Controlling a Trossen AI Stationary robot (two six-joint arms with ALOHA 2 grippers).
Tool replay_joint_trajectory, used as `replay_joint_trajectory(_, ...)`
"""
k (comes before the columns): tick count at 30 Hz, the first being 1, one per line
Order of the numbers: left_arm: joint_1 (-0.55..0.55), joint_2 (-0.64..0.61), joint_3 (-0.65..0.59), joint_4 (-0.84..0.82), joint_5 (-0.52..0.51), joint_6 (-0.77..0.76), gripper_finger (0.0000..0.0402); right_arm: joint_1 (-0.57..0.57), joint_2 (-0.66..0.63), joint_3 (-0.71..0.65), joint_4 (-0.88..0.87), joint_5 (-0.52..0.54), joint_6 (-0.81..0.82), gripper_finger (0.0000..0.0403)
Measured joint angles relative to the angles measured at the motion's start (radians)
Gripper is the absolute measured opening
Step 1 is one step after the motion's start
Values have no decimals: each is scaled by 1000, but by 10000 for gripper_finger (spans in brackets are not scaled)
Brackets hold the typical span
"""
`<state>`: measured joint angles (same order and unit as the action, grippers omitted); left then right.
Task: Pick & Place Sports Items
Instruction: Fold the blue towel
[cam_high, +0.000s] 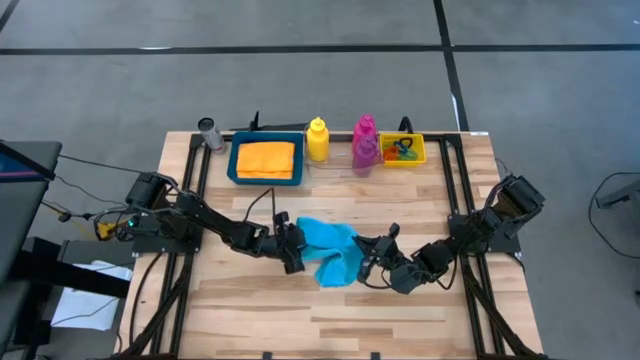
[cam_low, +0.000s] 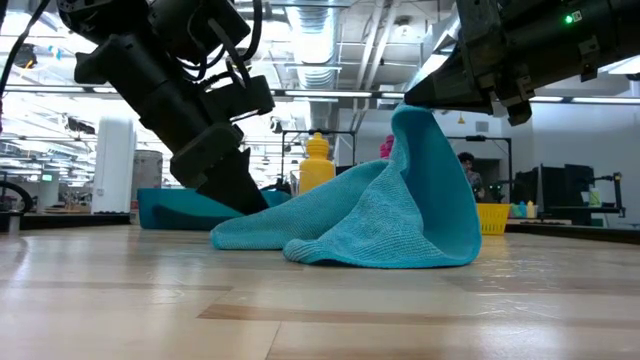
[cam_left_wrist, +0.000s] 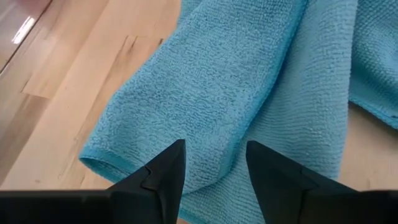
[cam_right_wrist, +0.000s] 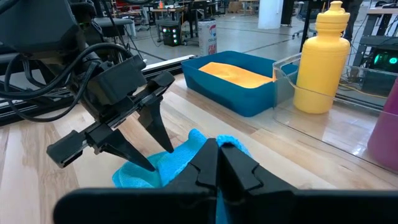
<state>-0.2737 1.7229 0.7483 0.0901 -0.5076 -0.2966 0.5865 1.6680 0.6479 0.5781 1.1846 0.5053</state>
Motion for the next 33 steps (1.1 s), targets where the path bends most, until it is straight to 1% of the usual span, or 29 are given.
replay_joint_trajectory(4, 0, 0, -2, 0, 0, 4, 163, 0, 0, 0, 0, 0, 0, 0)
replay_joint_trajectory(7, 1, 0, -35, 18, 0, 3, 163, 0, 0, 0, 0, 0, 0, 0)
replay_joint_trajectory(13, 22, 1, -92, 102, -8, -19, 163, 0, 0, 0, 0, 0, 0, 0)
replay_joint_trajectory(25, 24, 1, -94, 205, -8, -22, 163, 0, 0, 0, -2, 0, 0, 0)
replay_joint_trajectory(33, 24, 1, -94, 203, -8, 6, 163, 0, 0, 0, -3, 0, 0, 0)
